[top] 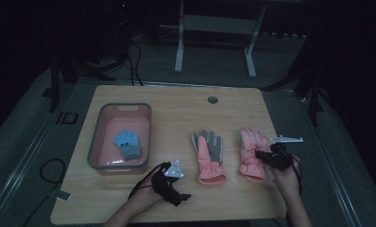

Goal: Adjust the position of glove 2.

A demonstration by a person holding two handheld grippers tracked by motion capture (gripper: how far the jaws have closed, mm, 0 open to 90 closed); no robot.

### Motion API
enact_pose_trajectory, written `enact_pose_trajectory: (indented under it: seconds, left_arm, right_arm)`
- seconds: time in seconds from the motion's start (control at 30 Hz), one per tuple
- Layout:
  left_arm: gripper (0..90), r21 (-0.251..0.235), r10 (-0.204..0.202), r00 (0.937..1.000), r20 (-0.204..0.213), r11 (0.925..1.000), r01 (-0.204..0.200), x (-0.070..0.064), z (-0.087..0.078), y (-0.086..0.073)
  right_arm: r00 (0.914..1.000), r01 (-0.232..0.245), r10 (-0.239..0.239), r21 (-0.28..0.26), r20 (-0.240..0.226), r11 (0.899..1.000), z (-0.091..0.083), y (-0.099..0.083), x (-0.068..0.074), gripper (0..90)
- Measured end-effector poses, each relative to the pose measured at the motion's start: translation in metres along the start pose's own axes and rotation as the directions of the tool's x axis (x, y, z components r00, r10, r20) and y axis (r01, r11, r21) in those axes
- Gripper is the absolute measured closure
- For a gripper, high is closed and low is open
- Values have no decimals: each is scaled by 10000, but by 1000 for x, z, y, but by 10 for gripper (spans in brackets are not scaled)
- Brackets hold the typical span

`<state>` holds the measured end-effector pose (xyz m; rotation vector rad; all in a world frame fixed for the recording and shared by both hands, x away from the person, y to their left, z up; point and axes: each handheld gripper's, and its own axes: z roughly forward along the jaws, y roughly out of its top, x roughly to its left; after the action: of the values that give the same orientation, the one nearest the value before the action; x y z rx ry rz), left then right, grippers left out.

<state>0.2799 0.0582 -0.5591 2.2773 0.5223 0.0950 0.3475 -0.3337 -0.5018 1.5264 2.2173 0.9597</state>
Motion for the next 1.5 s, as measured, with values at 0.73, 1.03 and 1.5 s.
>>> enact_pose_trajectory:
  seconds: [0.73,1.03,1.5]
  left_arm:
    - [29,-49,32,10000,-13,10000,-32,0,-1,0]
    - [29,-76,43,10000,-18,10000,-43,0,-1,0]
    - [29,-54,80,10000,-16,10000,-80,0,-1,0]
  right_arm:
    - [9946,835,-914,-1420,-499,9863,-54,64,80,895]
    - [9851,1124,-1290,-1422,-1140,9834,-44,68,120,895]
    - [9785,1618,-1667,-493,-1211,9856,-1,54,145,894]
